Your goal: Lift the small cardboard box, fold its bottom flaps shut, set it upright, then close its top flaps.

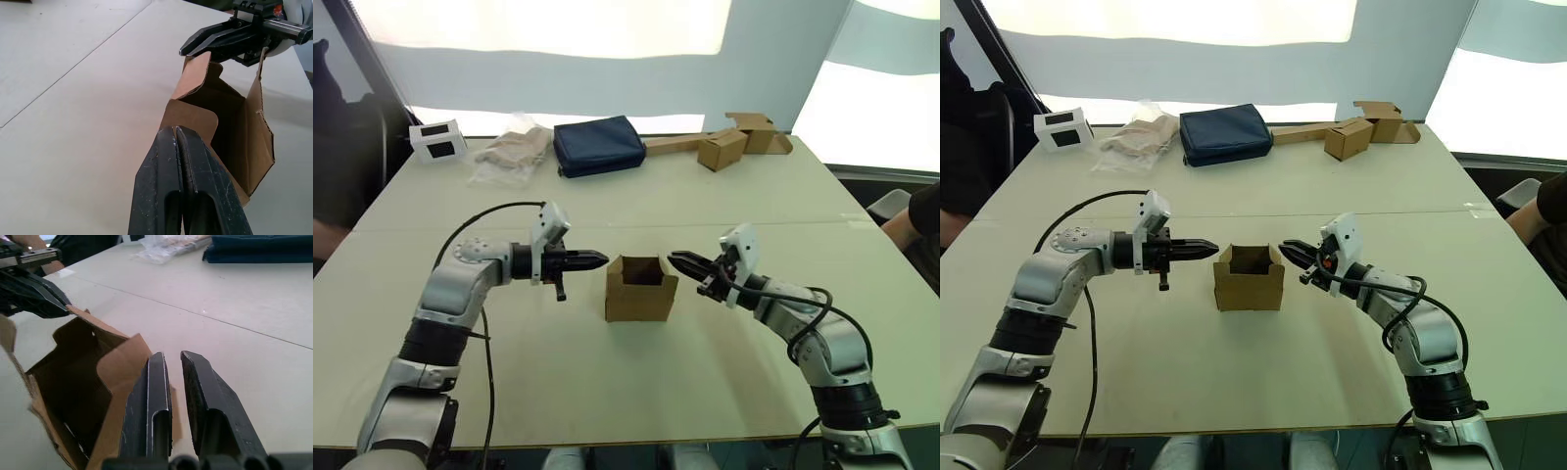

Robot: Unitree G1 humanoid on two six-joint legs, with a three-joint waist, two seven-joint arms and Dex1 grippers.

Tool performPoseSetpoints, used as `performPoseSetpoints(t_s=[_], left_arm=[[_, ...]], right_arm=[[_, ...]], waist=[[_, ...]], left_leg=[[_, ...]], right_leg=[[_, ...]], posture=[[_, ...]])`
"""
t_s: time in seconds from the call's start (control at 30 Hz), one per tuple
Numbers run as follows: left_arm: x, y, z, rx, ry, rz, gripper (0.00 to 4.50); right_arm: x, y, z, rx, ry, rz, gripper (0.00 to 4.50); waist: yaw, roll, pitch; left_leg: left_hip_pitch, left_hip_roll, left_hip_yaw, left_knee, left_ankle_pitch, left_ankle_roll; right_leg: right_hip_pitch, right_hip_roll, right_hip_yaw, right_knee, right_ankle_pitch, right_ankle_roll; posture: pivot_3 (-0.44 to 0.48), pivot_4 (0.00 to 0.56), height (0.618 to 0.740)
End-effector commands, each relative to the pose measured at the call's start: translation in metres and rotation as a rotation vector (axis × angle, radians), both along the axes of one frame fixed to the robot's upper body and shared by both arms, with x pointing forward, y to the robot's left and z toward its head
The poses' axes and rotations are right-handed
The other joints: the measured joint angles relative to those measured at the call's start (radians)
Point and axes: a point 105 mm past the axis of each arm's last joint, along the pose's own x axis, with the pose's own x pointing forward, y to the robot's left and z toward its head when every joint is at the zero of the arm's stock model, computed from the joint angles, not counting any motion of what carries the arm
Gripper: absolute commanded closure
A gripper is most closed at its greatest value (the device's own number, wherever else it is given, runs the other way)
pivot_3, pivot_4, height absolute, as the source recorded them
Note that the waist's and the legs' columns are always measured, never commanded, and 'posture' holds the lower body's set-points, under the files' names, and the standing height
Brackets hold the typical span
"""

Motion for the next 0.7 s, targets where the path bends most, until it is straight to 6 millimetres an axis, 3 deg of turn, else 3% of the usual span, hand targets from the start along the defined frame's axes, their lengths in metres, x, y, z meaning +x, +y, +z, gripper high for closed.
performPoseSetpoints(t_s=[0.03,0.2,0.3,0.6,0.7], left_arm=[[-0.005,-0.008,-0.005,0.019,-0.007,-0.041,4.45],[-0.005,-0.009,-0.027,0.098,0.0,-0.043,4.45],[-0.002,-0.007,-0.034,0.123,-0.008,-0.034,4.45],[0.002,-0.002,-0.015,0.052,-0.03,-0.001,4.45],[0.001,-0.001,-0.005,0.02,-0.04,0.008,4.45]], right_arm=[[-0.006,0.012,-0.004,-0.024,-0.008,0.082,4.02],[-0.007,0.017,-0.027,-0.155,0.001,0.124,4.02],[-0.004,0.018,-0.029,-0.178,-0.009,0.125,4.02],[0.001,0.01,-0.026,-0.287,-0.053,0.127,4.02],[-0.001,0.011,-0.016,-0.26,-0.063,0.14,4.02]], waist=[[-0.001,0.0,0.0],[-0.004,0.0,0.0],[-0.004,0.0,-0.001],[-0.004,0.0,-0.001],[-0.001,-0.001,-0.001]], left_leg=[[0.0,0.0,0.0,0.0,0.0,0.0],[0.001,0.0,0.0,0.0,0.0,0.0],[0.003,0.0,0.001,0.0,0.0,0.0],[0.007,0.0,0.0,0.0,0.0,0.0],[0.006,0.0,0.0,0.0,0.0,0.0]], right_leg=[[0.0,0.0,0.0,0.0,0.0,0.0],[0.0,0.0,0.0,0.0,0.0,0.0],[0.002,0.001,0.0,0.0,0.0,0.0],[0.005,0.0,0.0,0.0,0.0,-0.001],[0.005,0.0,0.0,0.0,0.0,-0.001]], posture=[[0.0,0.15,0.74],[0.0,0.15,0.74],[0.0,0.15,0.74],[0.0,0.15,0.74],[0.0,0.15,0.74]])
